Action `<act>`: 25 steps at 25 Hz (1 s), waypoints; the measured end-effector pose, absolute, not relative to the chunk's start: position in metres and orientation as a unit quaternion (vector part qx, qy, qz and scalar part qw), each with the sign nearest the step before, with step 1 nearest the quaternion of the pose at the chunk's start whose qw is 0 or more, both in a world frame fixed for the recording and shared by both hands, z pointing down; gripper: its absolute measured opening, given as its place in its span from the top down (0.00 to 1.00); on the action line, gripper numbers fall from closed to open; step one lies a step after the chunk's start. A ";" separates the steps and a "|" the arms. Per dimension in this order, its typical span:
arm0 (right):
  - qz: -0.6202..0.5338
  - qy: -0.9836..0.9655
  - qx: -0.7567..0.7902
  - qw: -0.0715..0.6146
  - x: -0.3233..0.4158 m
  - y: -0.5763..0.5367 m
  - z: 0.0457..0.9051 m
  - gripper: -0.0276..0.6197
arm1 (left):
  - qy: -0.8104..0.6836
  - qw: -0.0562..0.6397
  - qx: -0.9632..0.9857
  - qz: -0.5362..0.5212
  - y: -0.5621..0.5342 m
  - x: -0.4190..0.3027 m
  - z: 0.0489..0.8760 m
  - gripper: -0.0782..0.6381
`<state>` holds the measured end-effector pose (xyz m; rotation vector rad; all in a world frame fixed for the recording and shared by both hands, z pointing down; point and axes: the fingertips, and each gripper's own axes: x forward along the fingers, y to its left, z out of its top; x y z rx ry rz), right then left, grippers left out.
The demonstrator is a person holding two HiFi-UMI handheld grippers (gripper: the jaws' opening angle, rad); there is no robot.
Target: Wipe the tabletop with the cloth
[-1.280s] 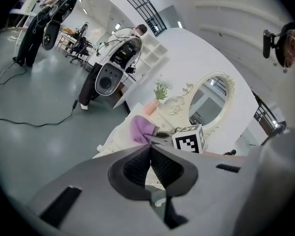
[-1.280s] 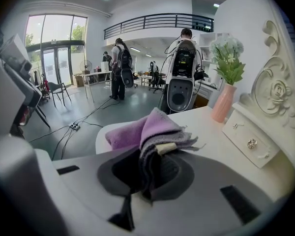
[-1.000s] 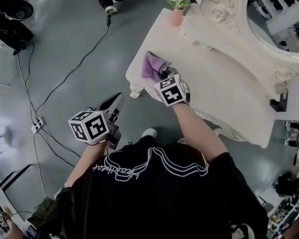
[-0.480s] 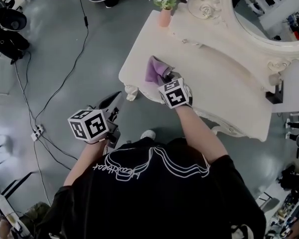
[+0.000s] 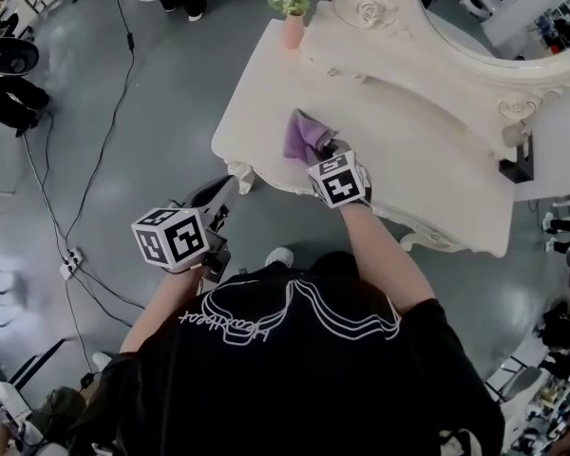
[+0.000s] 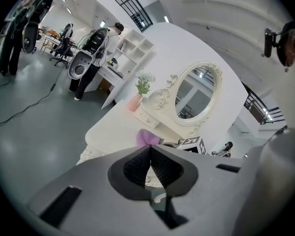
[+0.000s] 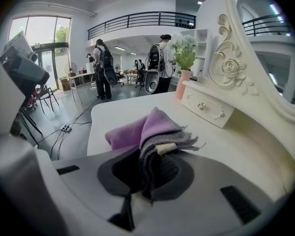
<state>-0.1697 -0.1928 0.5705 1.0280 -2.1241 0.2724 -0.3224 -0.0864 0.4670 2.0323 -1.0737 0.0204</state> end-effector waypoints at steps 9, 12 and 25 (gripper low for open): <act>0.121 -0.818 0.416 0.378 -0.129 -0.179 0.573 0.88 | -0.411 0.399 0.820 0.017 -0.092 -0.294 0.457 0.88; 0.124 -0.813 0.423 0.380 -0.117 -0.176 0.575 0.88 | -0.405 0.395 0.824 0.019 -0.095 -0.286 0.454 0.88; 0.129 -0.796 0.450 0.385 -0.066 -0.162 0.575 0.88 | -0.379 0.389 0.839 0.032 -0.103 -0.256 0.451 0.89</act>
